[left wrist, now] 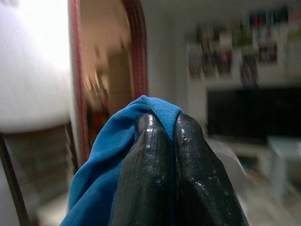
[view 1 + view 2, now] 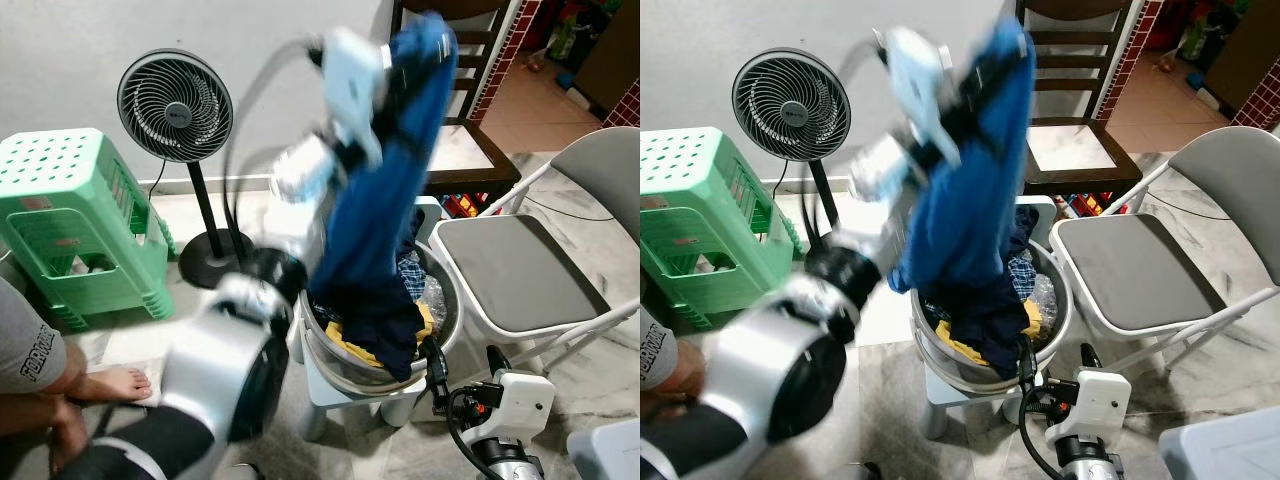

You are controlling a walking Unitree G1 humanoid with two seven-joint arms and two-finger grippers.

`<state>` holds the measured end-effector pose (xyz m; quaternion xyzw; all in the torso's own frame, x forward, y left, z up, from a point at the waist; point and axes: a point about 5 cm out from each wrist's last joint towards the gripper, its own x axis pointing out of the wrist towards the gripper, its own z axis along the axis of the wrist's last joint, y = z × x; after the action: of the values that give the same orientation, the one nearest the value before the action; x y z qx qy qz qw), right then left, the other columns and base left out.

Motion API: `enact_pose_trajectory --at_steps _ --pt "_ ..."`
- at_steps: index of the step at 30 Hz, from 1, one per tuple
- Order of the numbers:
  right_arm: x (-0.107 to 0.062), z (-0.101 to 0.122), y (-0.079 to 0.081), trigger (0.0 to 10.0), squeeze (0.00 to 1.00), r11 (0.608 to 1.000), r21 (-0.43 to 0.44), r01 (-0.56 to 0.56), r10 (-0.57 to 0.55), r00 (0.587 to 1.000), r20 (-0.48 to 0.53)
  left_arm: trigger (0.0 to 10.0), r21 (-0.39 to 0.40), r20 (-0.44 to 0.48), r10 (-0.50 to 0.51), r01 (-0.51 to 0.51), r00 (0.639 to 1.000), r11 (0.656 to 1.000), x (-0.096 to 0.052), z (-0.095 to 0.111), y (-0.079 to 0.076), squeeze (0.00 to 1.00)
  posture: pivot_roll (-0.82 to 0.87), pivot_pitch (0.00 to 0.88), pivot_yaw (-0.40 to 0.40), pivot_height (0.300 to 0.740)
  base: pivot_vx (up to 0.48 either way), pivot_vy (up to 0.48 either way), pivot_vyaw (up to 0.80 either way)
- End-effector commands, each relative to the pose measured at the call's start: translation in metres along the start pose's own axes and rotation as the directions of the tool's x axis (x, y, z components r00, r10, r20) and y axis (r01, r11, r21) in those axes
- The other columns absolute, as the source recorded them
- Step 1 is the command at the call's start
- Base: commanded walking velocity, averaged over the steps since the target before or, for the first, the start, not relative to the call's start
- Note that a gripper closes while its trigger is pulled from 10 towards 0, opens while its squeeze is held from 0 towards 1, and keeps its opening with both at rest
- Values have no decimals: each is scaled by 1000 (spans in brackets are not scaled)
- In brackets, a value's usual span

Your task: Hang hanger

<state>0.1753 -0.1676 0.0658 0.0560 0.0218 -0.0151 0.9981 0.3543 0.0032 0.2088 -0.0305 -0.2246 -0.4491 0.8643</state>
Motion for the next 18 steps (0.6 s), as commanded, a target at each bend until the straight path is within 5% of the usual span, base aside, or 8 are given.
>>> enact_pose_trajectory --at_steps 1,8,10,12,18 --pt "-2 3 -6 10000 0 1000 -10 14 -14 1000 0 0 -37 -26 -52 51 998 998 -7 -12 -14 0 22 100 -83 740 0 0 0" --pt "-1 2 -4 10000 0 999 -18 -33 32 999 -22 0 -18 -186 11 -14 983 1000 -84 -61 -22 0 42 117 -124 740 0 0 0" --pt "-1 2 -5 10000 0 999 -18 -34 34 999 -22 0 -10 -197 27 -30 980 1000 -89 -63 -21 0 44 119 -132 740 0 0 0" --pt "-2 2 -7 10000 0 999 -26 -46 45 999 -30 0 59 -286 257 -251 923 966 -134 -71 2 0 57 124 -148 740 0 0 0" --pt "0 1 -8 10000 0 997 -30 -71 70 997 -45 0 85 -380 345 -339 858 937 -183 -71 3 0 86 131 -169 740 0 0 0"
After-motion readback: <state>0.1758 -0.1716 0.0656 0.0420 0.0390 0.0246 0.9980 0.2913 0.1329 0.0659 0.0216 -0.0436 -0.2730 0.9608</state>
